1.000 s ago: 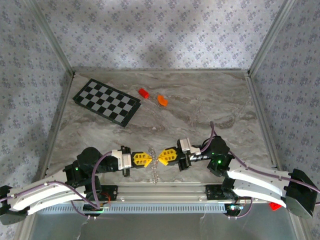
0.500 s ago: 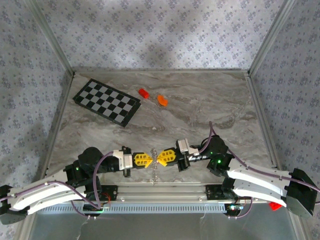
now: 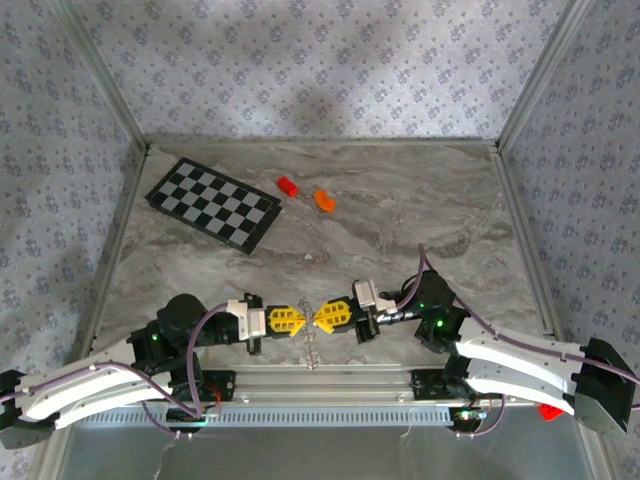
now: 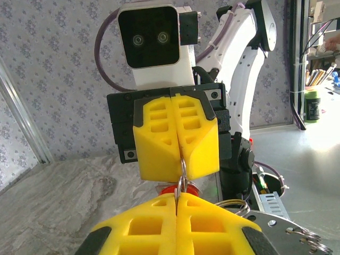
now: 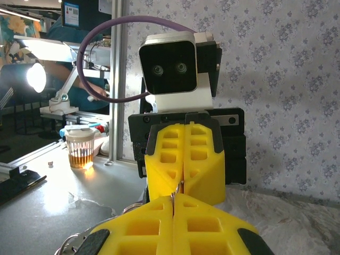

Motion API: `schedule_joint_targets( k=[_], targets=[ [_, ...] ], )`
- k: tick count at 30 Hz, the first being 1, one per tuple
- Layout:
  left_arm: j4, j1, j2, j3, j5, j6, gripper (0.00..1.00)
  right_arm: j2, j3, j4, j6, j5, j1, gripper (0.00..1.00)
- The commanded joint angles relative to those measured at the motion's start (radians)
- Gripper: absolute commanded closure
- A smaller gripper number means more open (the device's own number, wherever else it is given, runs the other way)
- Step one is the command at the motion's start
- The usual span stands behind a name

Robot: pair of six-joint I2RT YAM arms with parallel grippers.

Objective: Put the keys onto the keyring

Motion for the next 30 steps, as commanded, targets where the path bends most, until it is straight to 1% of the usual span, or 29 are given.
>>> schedule_joint_targets(
  k=[1, 12, 30],
  targets=[
    [0.079, -0.003, -0.018, 0.019, 0.002, -0.019, 1.00, -0.012, 0.020, -0.026, -0.026, -0.017, 0.011, 1.00],
    [0.087, -0.004, -0.016, 0.016, 0.005, -0.028, 1.00, -0.039, 0.011, -0.070, -0.056, 0.001, 0.022, 1.00],
    [0.100, -0.005, -0.015, 0.009, -0.001, -0.033, 1.00, -0.040, 0.015, -0.123, -0.092, 0.020, 0.033, 1.00]
  ],
)
